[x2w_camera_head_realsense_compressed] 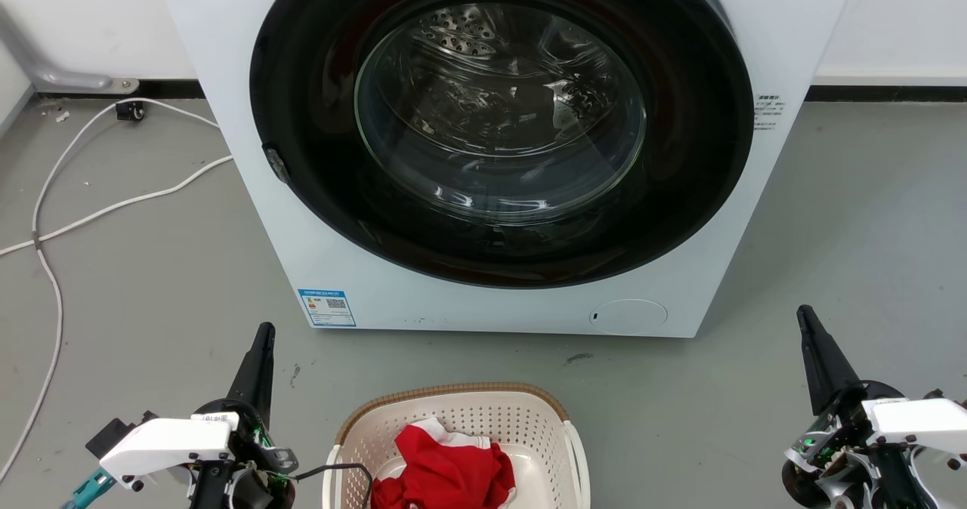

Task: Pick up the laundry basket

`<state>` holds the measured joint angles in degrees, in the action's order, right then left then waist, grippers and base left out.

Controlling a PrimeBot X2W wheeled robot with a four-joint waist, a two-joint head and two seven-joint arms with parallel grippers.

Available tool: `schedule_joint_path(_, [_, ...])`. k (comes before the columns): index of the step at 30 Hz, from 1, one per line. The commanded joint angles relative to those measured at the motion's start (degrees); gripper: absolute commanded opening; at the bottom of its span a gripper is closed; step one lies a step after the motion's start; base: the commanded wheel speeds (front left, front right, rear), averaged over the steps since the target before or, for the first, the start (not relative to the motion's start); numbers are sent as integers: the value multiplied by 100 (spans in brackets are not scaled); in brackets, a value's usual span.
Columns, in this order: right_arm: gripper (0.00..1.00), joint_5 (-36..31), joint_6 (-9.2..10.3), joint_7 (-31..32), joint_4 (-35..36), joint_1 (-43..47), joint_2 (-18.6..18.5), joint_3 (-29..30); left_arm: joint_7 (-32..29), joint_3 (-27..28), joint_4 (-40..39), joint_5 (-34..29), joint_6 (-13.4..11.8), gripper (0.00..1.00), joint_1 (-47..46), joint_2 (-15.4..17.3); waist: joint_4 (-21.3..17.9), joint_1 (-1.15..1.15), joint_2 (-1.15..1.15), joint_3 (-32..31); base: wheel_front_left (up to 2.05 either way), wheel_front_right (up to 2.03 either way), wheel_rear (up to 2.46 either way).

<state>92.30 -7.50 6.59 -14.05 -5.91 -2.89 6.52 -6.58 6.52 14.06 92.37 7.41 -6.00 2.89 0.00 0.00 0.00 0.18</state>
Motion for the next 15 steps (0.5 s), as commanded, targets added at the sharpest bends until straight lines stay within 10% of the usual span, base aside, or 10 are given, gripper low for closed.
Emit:
schedule_joint_path(1, [0,22,2,9,-5,-70,3,3,-13,17,2,10,26,0,-48,-7,0,0,0,0,0,0,0])
schedule_joint_path(15, [0,22,2,9,-5,-70,3,2,-13,17,1,10,27,0,-48,-7,0,0,0,0,0,0,0])
